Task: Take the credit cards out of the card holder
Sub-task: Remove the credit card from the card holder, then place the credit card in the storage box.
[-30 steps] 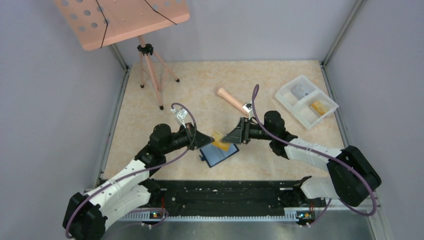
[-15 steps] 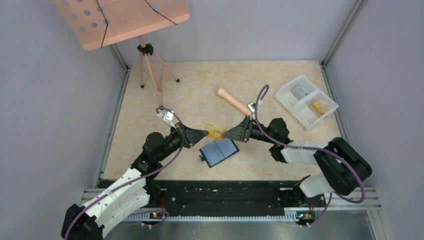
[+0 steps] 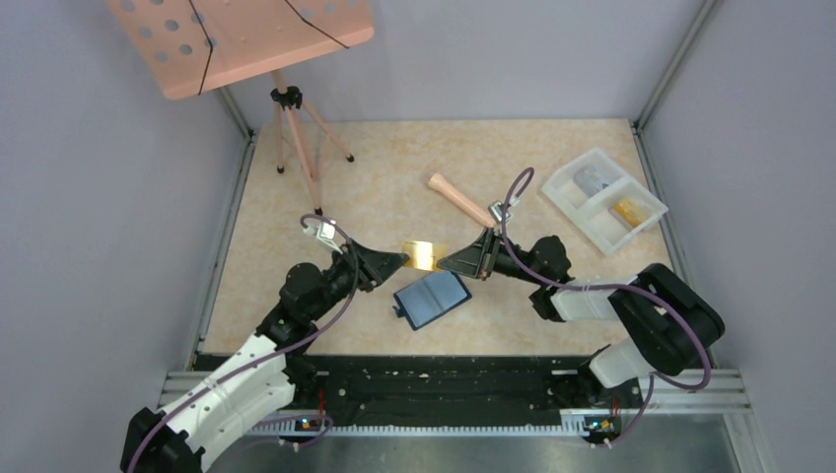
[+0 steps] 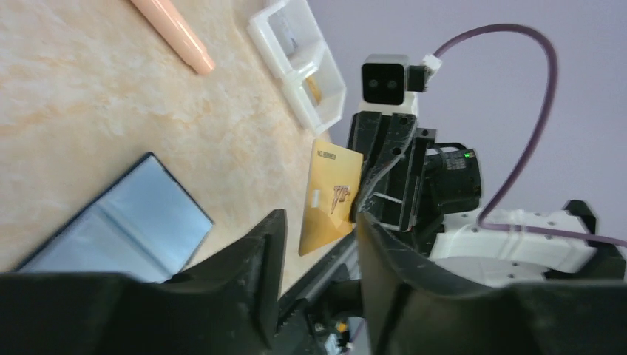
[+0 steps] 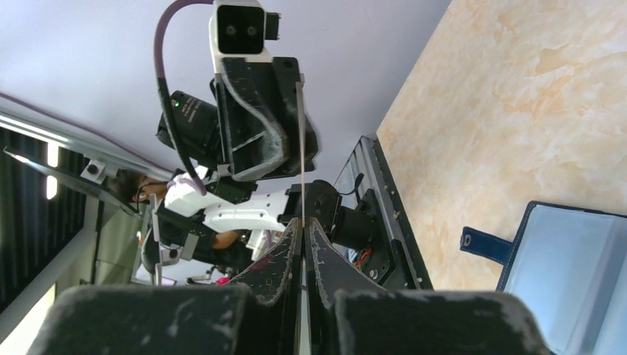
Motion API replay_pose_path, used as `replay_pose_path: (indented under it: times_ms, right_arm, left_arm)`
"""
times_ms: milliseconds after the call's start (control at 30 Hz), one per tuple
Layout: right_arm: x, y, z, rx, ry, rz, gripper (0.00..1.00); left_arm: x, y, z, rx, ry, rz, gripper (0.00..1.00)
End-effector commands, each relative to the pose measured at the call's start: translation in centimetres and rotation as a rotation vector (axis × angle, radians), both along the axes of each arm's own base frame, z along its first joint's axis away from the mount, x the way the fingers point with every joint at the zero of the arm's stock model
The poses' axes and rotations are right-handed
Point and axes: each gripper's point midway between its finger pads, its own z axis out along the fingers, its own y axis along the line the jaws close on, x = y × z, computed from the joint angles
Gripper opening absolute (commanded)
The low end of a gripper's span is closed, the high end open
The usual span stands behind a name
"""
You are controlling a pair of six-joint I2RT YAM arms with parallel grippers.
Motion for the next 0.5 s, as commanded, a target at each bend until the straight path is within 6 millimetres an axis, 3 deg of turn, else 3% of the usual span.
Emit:
replay_pose_path:
  times_ms: [0, 167, 200, 333, 467]
  right_arm:
    - [1.0, -0.4, 1.5, -0.005, -0.068, -0.052, 0.0]
    - [3.8, -1.7, 1.1, -0.14, -0.066, -0.154, 0.0]
    - [4.4, -2.1, 0.5, -0.183, -0.049, -0.175, 0.0]
    - [7.4, -5.0, 1.5, -0.271, -0.063, -0.291, 0.0]
    - [10.3, -9.1, 1.7, -0.412, -0.059, -0.413, 0.0]
  left_arm:
    - [0.4, 0.8, -0.3, 0.035, -0.007, 0.049, 0.56]
    - [0.3, 1.8, -0.9, 0.11, -0.008, 0.086, 0.93]
    - [0.3, 2.0, -0.9, 0.125, -0.015, 0.092, 0.96]
    - [-0.1, 2.8, -0.6, 0.209, -0.052, 0.096, 0.99]
    - [0.1, 4.7, -1.6, 0.353, -0.017, 0.158, 0.99]
